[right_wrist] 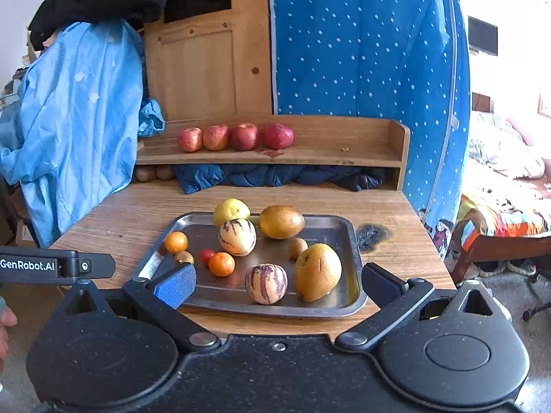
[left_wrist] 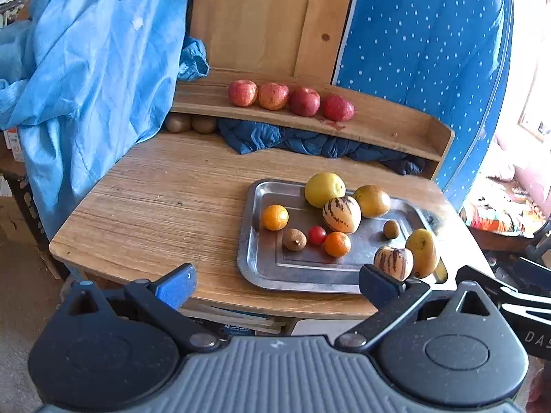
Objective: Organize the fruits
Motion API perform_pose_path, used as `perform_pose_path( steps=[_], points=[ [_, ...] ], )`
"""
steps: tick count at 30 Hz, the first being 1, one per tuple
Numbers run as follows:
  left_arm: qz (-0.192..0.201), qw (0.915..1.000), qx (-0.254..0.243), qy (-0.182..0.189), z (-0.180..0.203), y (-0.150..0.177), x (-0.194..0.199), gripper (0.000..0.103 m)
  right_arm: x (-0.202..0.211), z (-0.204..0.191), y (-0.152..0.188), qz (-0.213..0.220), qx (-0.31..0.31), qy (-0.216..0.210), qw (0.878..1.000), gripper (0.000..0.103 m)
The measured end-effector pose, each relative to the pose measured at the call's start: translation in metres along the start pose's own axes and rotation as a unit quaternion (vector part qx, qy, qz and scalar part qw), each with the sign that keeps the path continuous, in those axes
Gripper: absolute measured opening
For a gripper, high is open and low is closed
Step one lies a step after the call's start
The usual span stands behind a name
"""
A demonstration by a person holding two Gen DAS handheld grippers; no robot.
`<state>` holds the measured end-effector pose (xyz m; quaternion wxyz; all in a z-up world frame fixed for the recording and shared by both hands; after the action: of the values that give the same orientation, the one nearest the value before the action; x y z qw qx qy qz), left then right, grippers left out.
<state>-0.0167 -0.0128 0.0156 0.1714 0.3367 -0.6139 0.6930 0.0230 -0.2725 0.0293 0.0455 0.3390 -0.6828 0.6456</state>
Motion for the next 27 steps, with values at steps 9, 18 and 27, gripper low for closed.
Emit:
perform_pose_path(
  steps=[9,18,27],
  points=[
    [-0.006,0.9998,0.020,0.001,-0.006,0.005,0.007,0.102,0.006,-0.008,0.001,-0.009,0.017,-0.005,1.000,0.102],
    [-0.013,0.9998,0.015,0.002,0.001,0.007,0.008,0.102,0.011,-0.003,0.006,-0.016,0.014,-0.006,1.000,0.102],
    [-0.018,0.9997,-0.010,-0.014,0.010,0.006,0.009,0.102,0.010,0.001,0.008,-0.017,0.006,-0.009,1.000,0.102]
  ],
)
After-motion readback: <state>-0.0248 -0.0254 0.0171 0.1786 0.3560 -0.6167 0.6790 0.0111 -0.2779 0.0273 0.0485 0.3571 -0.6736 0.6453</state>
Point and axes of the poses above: each gripper's, at about its wrist camera, not at the fingertips, and x roughly against the way its jaws point, z to its right, y to its underside, the point moved 3 cm from there along -x, roughly the way its jaws point, and after that the axes turned 11 degrees about -y, right-handed, at the moved point
